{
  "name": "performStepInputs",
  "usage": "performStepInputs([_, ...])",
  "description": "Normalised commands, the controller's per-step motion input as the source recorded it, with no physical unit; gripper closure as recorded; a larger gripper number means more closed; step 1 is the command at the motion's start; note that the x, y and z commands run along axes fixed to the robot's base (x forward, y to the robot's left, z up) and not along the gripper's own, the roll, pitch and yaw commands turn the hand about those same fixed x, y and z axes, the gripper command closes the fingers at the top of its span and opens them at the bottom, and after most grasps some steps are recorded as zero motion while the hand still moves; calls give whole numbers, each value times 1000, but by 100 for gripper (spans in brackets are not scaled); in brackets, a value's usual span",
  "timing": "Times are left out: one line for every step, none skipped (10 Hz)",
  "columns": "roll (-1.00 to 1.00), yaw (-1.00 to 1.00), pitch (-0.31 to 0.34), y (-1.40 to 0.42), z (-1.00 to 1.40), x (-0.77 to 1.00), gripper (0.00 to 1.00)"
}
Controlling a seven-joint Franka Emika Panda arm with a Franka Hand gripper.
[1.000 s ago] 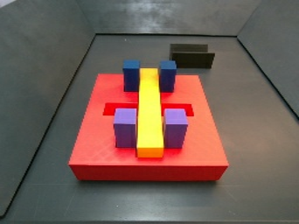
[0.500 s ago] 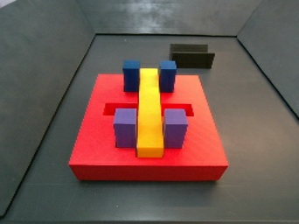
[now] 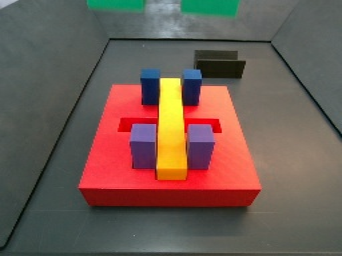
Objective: Pick up the green object. Move up. Move to above the board. Insert the green object.
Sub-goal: Insert the green object.
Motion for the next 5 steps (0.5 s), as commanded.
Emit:
performStepInputs([-86, 11, -111, -94, -634, 191, 100])
performStepInputs([-74, 14, -116, -109, -614, 257, 100])
performStepInputs([-57, 29, -124, -120, -594, 306, 100])
performStepInputs([-21, 49, -144, -134, -577, 463, 100])
performStepInputs([0, 54, -149, -111, -546, 586, 100])
